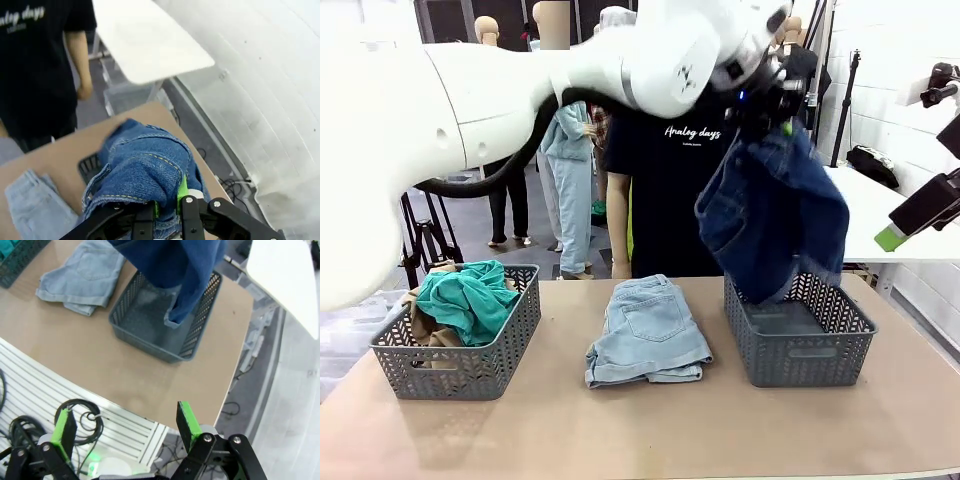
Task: Sort the tops and bottoms.
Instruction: Sort the clothes according to human instructions.
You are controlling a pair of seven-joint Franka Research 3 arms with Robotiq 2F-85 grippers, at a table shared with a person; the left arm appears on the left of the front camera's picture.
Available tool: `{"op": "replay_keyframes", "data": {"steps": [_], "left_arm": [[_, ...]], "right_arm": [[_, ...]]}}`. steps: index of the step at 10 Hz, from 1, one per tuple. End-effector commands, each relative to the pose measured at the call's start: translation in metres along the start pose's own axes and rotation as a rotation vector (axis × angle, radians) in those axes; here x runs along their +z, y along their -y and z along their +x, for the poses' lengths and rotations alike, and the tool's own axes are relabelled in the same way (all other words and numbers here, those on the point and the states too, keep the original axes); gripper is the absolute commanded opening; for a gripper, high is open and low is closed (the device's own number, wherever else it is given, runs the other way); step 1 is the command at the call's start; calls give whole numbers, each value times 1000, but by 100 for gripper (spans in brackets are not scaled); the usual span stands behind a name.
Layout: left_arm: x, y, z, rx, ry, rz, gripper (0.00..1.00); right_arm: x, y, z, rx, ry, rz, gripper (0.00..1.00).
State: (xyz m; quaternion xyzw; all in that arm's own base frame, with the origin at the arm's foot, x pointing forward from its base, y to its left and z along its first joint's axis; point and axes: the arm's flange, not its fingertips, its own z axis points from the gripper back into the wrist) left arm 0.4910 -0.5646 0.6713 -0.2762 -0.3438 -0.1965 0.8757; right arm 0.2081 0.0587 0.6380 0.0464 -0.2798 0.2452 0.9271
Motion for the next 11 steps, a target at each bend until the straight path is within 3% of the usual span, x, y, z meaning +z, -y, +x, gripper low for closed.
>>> {"op": "replay_keyframes", "data": {"steps": [1,4,5,9,10,11], "left_arm": [[-3,-24,-56,51,-101,-68,0],[-20,-39,-76,108,-151,-84,0],[-51,-24,-56,83,-153,-42,0],[-51,-24,-56,83,-153,-42,0],[-52,-28,-67,97,-167,-49,0],[-69,-30,-73,108,-138,-133,0]], "right_arm": [[-1,1,3,5,2,6,100],[-1,1,3,5,2,6,100],[-1,1,3,5,2,6,100],[-1,1,3,5,2,6,100],[-1,1,3,5,2,6,100],[-1,1,3,5,2,6,100]]}}
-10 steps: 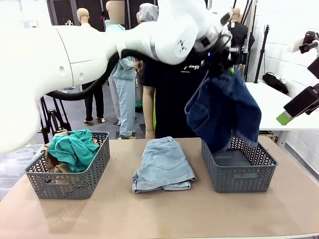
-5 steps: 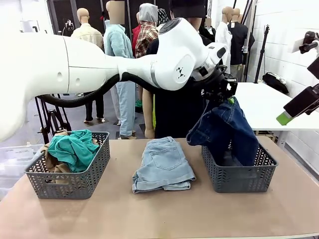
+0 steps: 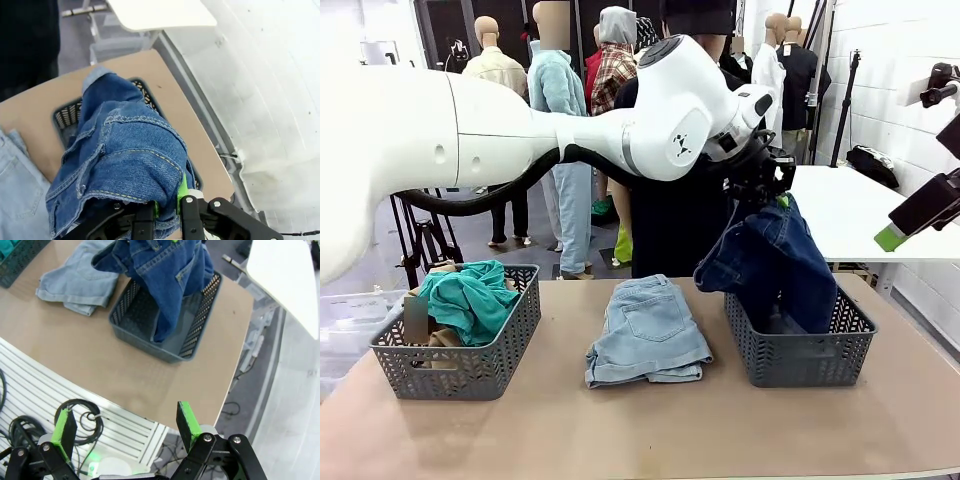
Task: Sort the tops and bottoms.
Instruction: Sort the clothes according to human instructions.
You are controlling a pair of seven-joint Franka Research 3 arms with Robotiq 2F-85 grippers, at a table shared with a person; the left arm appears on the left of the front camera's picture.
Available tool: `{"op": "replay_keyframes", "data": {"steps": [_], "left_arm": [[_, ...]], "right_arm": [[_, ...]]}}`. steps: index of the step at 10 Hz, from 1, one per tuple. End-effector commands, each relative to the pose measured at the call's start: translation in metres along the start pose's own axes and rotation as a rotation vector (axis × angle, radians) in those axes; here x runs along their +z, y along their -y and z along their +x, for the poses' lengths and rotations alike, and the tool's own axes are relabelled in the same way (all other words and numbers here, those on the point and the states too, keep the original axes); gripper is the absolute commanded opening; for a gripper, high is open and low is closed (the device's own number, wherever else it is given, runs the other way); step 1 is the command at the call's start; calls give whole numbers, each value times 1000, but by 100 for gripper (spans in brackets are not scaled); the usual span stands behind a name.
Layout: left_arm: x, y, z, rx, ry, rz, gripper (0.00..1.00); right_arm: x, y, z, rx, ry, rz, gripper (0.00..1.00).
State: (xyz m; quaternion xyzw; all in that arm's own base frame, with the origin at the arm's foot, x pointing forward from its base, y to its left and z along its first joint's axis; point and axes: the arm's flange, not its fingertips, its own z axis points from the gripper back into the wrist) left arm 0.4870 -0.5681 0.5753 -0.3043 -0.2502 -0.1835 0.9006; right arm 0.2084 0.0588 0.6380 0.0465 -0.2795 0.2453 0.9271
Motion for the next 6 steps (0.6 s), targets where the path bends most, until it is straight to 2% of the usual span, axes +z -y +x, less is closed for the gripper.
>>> {"op": "replay_keyframes", "data": {"steps": [1,2,3,6], "left_arm": [[-27,-2,3,-24,76,-183,0],[-40,4,8,-38,115,-292,0],[-50,11,10,-50,102,-336,0],[-59,29,23,-104,145,-399,0]], "right_arm": [[-1,1,3,5,2,6,100],[-1,1,3,5,2,6,100],[-1,1,3,5,2,6,100],[-1,1,3,5,2,6,100]]}}
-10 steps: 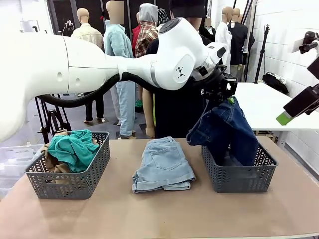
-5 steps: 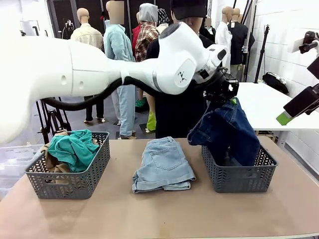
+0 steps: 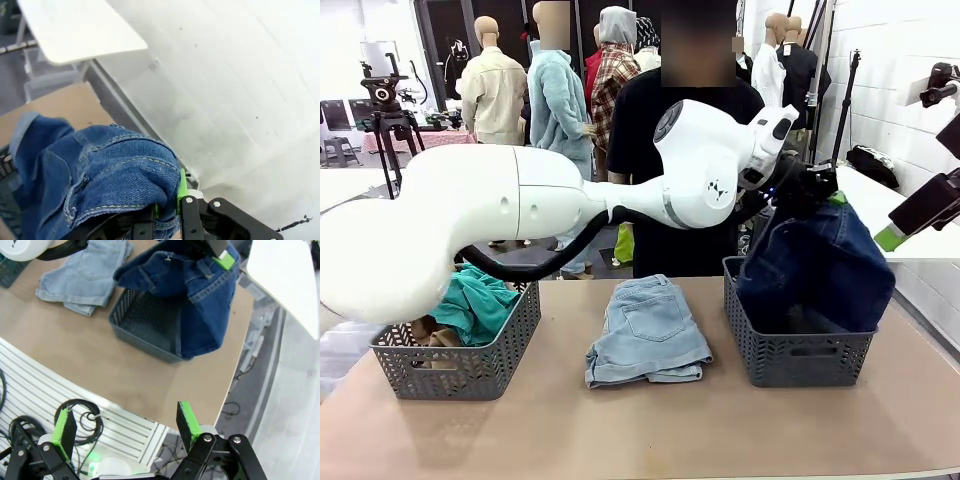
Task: Sort the tops and bottoms.
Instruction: Sort the clothes according to human instructions.
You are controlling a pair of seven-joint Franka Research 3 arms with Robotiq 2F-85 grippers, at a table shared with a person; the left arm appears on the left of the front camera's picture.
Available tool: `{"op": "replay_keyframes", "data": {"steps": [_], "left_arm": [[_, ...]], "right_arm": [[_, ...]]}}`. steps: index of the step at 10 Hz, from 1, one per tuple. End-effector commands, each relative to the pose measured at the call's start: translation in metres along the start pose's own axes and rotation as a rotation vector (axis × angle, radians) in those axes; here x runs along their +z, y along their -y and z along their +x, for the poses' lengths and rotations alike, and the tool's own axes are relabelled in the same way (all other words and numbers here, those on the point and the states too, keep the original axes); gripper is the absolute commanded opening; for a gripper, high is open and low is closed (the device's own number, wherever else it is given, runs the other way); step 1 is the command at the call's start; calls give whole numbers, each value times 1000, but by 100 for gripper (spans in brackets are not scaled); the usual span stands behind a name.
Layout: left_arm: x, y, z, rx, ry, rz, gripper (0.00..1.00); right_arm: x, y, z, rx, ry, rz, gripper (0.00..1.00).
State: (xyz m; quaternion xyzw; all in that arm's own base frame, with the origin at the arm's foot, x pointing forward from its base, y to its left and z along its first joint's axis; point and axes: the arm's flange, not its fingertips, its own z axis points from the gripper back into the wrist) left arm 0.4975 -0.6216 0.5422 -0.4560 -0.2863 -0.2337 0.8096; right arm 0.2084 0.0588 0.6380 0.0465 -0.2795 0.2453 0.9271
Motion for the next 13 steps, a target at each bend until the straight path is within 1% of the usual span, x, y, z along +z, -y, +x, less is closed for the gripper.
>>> {"op": "replay_keyframes", "data": {"steps": [1,3,4,5,6,7,8,9,10,11,12,13], "left_arm": [[-8,13,29,-66,25,-80,0],[-11,16,36,-116,48,-88,0],[-7,3,29,-83,50,-58,0],[-2,-20,14,-62,76,5,0],[1,-43,-3,-58,63,96,0],[7,-60,-18,-16,46,141,0],[16,-70,-22,-32,48,209,0],[23,-70,-21,-53,44,269,0],[23,-73,-21,-41,-18,293,0],[17,-74,-26,9,-152,305,0],[8,-72,-34,70,-309,313,0],[2,-70,-39,119,-437,338,0]], "right_arm": [[-1,1,3,5,2,6,100],[-1,1,3,5,2,6,100],[-1,1,3,5,2,6,100],[-1,1,3,5,2,6,100],[-1,1,3,5,2,6,100],[-1,1,3,5,2,6,100],[-1,1,3,5,2,6,100],[-1,1,3,5,2,6,100],[-1,1,3,5,2,6,100],[-1,1,3,5,2,6,100],[-1,1,3,5,2,6,100],[-1,1,3,5,2,6,100]]}}
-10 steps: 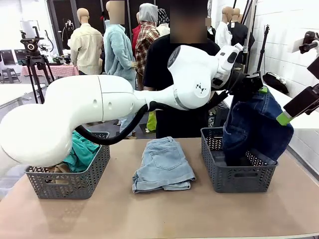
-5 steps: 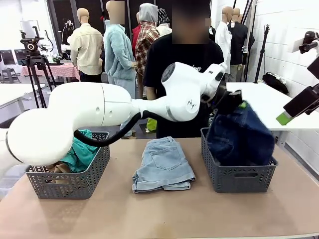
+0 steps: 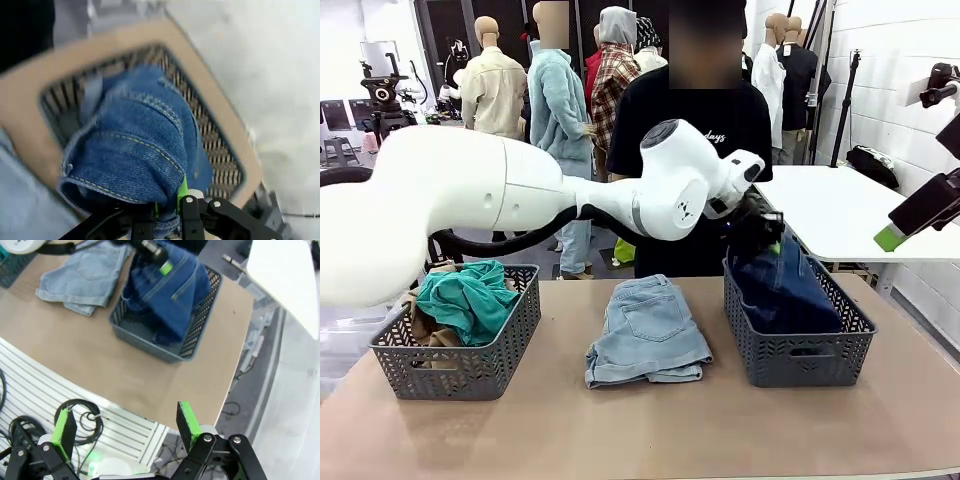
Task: Sort the tops and bottoms.
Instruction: Sort the clothes according to human instructions.
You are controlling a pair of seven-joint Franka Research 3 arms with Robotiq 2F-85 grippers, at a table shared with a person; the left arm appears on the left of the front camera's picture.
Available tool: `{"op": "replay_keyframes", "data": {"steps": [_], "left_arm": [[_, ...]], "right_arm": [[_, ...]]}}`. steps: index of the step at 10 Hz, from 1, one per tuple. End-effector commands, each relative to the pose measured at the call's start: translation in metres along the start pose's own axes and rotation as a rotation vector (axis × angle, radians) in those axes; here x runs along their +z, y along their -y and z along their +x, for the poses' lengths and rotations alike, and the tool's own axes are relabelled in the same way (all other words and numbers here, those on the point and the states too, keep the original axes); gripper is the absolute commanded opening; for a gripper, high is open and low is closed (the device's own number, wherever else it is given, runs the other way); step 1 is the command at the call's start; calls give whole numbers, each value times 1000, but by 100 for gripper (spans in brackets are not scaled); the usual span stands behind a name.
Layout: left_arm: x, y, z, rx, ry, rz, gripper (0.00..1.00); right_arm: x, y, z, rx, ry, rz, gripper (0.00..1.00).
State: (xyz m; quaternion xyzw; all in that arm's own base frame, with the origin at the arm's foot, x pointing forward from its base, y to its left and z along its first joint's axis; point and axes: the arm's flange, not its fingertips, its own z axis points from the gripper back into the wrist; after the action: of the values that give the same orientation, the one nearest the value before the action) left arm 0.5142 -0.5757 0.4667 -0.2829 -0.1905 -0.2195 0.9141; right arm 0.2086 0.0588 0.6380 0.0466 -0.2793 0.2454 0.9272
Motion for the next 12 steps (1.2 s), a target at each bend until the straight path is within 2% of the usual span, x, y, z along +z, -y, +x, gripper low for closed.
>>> {"op": "replay_keyframes", "data": {"steps": [1,2,3,4,7,8,9,12], "left_arm": [[-4,15,1,39,-279,29,0],[-11,14,2,30,-267,22,0],[-10,14,6,26,-148,23,0],[-9,16,-23,55,-244,23,0],[-12,16,-21,54,-248,22,0],[-22,22,-16,-20,-288,114,0],[-40,24,-7,-71,-317,130,0],[-88,27,23,-219,-278,98,0]], "right_arm": [[-1,1,3,5,3,6,100],[-1,1,3,5,3,6,100],[-1,1,3,5,3,6,100],[-1,1,3,5,3,6,100],[-1,1,3,5,3,6,100],[-1,1,3,5,3,6,100],[-1,1,3,5,3,6,100],[-1,1,3,5,3,6,100]]}}
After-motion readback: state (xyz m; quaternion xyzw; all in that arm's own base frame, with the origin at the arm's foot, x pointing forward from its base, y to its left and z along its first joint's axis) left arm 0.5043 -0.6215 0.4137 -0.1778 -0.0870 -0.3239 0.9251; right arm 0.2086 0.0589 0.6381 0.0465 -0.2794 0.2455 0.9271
